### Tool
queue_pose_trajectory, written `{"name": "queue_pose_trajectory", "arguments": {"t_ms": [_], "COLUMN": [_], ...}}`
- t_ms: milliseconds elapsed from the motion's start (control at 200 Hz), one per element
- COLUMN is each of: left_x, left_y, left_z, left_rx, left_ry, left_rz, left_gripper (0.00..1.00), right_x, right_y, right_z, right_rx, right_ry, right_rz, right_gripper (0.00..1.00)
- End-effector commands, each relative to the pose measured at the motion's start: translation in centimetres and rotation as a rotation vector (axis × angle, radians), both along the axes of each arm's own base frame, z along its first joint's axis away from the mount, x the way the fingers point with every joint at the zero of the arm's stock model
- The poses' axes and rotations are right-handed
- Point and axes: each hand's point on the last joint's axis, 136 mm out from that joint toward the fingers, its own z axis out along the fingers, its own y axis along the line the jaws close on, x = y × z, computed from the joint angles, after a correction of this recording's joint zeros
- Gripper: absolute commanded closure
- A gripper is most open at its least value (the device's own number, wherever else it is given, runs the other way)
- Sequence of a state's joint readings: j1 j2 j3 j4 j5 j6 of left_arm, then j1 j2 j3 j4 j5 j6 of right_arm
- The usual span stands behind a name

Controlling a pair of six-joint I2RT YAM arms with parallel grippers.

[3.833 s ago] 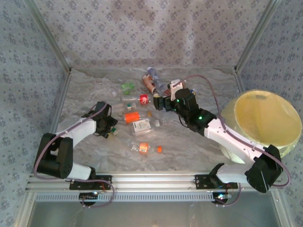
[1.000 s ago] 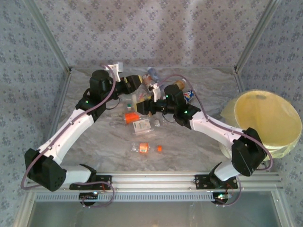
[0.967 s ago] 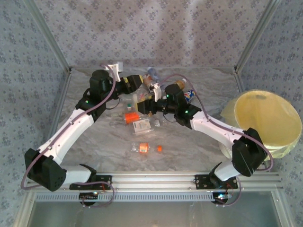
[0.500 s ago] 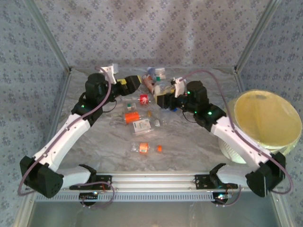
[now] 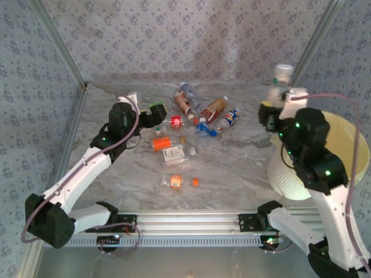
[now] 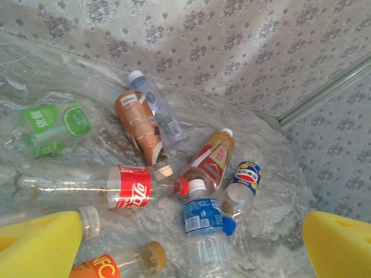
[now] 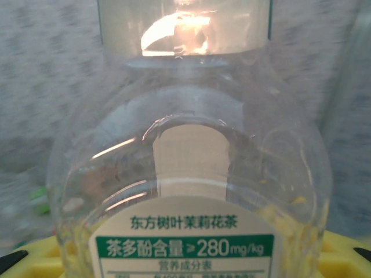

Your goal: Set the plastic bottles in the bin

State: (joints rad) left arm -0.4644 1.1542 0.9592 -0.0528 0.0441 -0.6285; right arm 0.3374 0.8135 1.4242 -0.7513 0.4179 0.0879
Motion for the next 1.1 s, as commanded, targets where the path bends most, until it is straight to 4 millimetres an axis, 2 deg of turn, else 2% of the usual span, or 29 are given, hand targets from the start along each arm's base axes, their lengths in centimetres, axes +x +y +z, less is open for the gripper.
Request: {"name": "queue_pose_trajectory", "arguments": {"t_ms": [0,135,250,395,435,450,615,764,889,1094], "left_x": [0.8,1.4,1.8,2.1,2.1,2.1,2.1,2.3,2.4,2.6], "left_y": [0.8,1.2,1.0,1.1,1.3,1.3,1.7,2.1,2.3,2.2], "left_z": [0.3,0.2,0.5,0.4,0.4,0.4,0.2,-0.2,-0.4,-1.0], "left_rx": [0.013,-0.013,-0.045,-0.058,-0.065,-0.067,-0.08,-0.085,-0.089,-0.101], "left_ry": [-0.018,0.013,0.016,0.033,0.038,0.04,0.049,0.063,0.071,0.094], "left_rz": [0.042,0.06,0.032,0.026,0.028,0.029,0.035,0.048,0.052,0.057], "left_gripper": [0.02,0.02,0.02,0.02,0.02,0.02,0.02,0.02,0.02,0.02], "right_x": [-3.3,-5.4,-7.0,-7.3,-7.5,-7.3,-7.8,-8.5,-8.9,-8.4], "right_y": [-6.5,-9.1,-11.9,-13.8,-14.4,-14.7,-17.6,-20.7,-22.0,-22.4], "right_z": [-1.5,-2.6,-3.6,-4.9,-4.7,-5.7,-8.1,-12.2,-14.2,-16.0], "right_rx": [-0.136,-0.129,-0.195,-0.216,-0.209,-0.217,-0.164,-0.051,0.026,0.062], "right_ry": [0.083,0.073,0.092,0.112,0.103,0.13,0.17,0.272,0.303,0.327], "right_rz": [-0.312,-0.448,-0.627,-0.75,-0.783,-0.796,-0.93,-1.023,-1.057,-1.076], "right_gripper": [0.5,0.51,0.51,0.51,0.5,0.5,0.49,0.48,0.42,0.38]}}
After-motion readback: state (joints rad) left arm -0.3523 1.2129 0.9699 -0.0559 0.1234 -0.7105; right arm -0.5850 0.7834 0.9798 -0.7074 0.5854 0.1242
